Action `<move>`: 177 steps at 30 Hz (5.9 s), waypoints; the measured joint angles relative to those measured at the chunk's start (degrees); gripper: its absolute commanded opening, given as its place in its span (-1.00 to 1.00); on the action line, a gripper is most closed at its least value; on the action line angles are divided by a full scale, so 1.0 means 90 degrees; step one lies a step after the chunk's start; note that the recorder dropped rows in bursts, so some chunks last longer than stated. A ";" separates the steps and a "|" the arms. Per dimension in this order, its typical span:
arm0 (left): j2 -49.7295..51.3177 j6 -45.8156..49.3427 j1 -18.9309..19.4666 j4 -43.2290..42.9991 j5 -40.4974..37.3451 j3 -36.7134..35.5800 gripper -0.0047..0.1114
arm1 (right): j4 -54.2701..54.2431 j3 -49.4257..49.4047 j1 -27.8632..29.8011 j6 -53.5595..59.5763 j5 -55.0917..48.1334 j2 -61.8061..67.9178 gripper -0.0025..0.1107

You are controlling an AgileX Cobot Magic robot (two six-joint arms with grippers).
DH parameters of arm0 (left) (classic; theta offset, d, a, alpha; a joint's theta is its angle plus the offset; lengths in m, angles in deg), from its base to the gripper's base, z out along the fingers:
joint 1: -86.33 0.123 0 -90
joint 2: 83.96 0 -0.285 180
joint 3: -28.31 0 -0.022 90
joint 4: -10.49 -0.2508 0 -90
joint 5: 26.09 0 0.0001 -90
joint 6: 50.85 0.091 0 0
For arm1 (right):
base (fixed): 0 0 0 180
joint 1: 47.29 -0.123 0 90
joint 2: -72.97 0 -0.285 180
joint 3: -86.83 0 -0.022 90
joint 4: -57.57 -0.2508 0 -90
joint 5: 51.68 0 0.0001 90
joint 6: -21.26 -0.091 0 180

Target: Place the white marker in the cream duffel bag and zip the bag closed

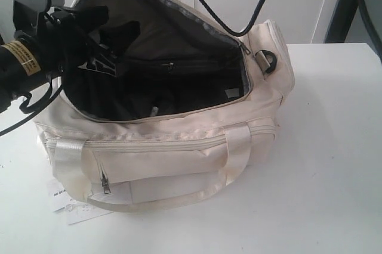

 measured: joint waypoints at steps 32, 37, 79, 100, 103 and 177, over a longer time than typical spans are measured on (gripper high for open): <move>-0.2234 -0.2236 0.0000 -0.1442 -0.5571 0.0000 -0.92 | 0.0000 0.0000 0.0000 0.0000 0.0000 0.0000 -0.96; -0.2365 -0.1874 0.0000 -0.1500 -0.6835 0.0000 -0.92 | 0.0000 0.0000 0.0000 -0.0101 0.0000 0.0000 -0.96; -0.1029 0.2950 0.2896 0.5700 -0.9570 0.2244 -0.09 | 0.0000 0.0000 0.0000 -0.0115 0.0000 0.0000 -0.96; 0.1129 0.4568 0.3308 0.8489 -0.8613 0.3147 -0.01 | -0.0085 0.0000 0.0000 -0.0312 -0.0239 0.0000 -0.96; 0.1313 0.4582 0.3308 0.8864 -0.8423 0.3147 -0.01 | 0.0024 0.0000 0.0000 -0.0312 -0.0415 0.0000 -0.96; 0.2171 0.7422 0.3322 1.0695 -0.8721 0.3391 -0.92 | -0.3267 0.0633 -0.0414 0.3774 -0.1231 0.1806 -0.13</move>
